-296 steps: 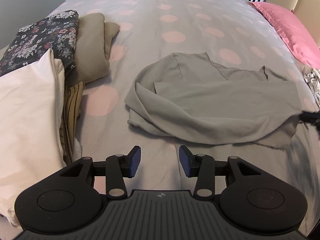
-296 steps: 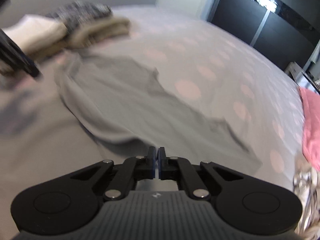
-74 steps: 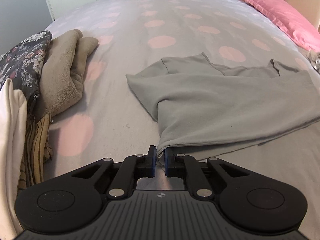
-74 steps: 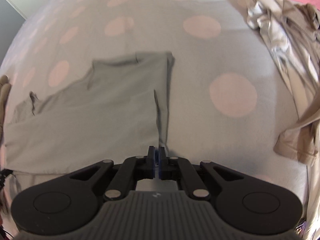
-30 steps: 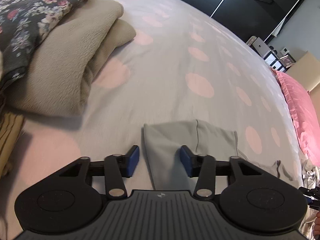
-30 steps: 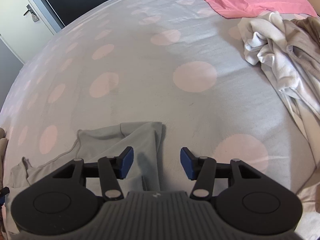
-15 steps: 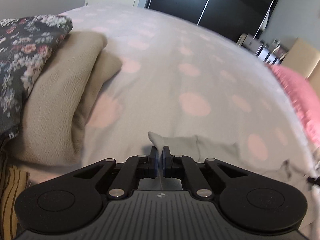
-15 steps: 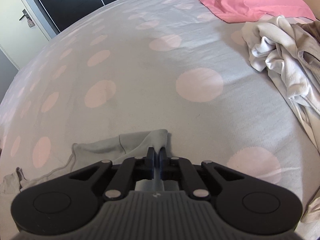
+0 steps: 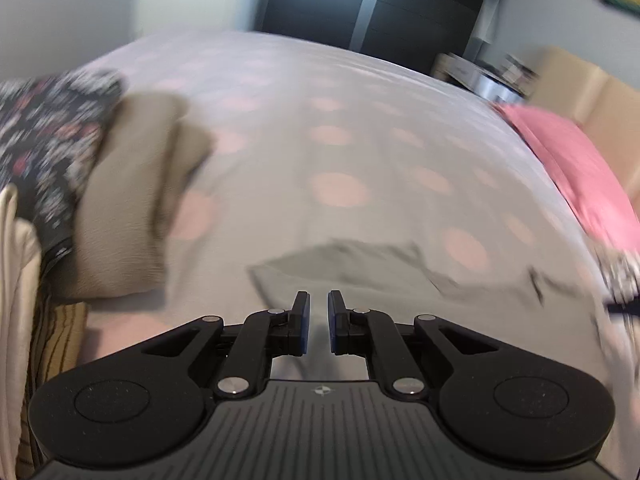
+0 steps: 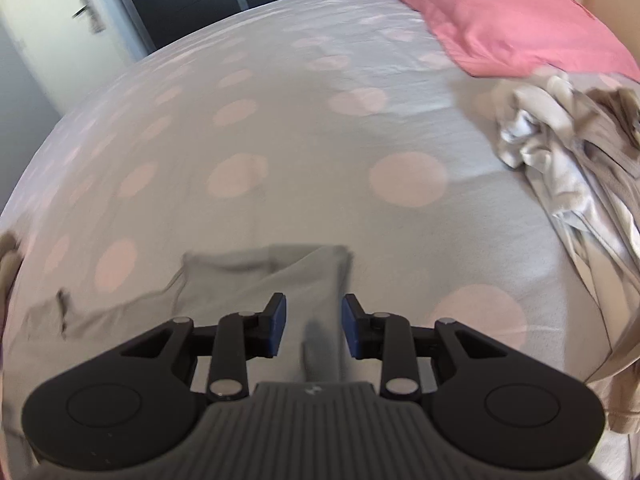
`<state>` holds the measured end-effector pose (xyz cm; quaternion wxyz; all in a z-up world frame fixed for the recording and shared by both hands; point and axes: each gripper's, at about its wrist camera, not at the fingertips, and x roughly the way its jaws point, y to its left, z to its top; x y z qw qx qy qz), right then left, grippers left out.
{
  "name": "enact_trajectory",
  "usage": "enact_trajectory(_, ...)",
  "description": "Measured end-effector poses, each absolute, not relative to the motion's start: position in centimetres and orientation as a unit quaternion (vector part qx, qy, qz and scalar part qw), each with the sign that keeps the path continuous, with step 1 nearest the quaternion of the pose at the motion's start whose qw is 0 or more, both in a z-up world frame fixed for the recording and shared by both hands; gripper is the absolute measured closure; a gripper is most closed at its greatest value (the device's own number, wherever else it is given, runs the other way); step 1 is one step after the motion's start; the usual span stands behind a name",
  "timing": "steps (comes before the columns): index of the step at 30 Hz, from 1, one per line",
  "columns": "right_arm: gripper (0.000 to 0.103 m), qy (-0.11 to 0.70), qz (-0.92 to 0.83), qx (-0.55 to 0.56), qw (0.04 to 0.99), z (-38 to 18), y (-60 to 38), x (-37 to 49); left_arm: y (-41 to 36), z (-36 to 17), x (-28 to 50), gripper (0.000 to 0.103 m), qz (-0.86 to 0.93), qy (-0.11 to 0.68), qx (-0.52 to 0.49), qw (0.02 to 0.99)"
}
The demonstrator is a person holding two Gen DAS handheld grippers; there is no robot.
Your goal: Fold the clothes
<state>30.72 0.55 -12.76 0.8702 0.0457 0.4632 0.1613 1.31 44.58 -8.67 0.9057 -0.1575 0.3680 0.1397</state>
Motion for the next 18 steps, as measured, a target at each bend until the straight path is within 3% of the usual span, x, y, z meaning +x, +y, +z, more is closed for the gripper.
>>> enact_trajectory(11,0.075,0.536,0.208,-0.038,0.818,-14.9,1.4,26.8,44.7,-12.8,0.8,0.103,0.182,0.474,-0.121,0.853)
enact_trajectory(18,0.077,0.537,0.183,-0.057,0.822,-15.1,0.5,25.9,44.7,-12.3,-0.5,0.103,0.192,0.485,-0.116,0.846)
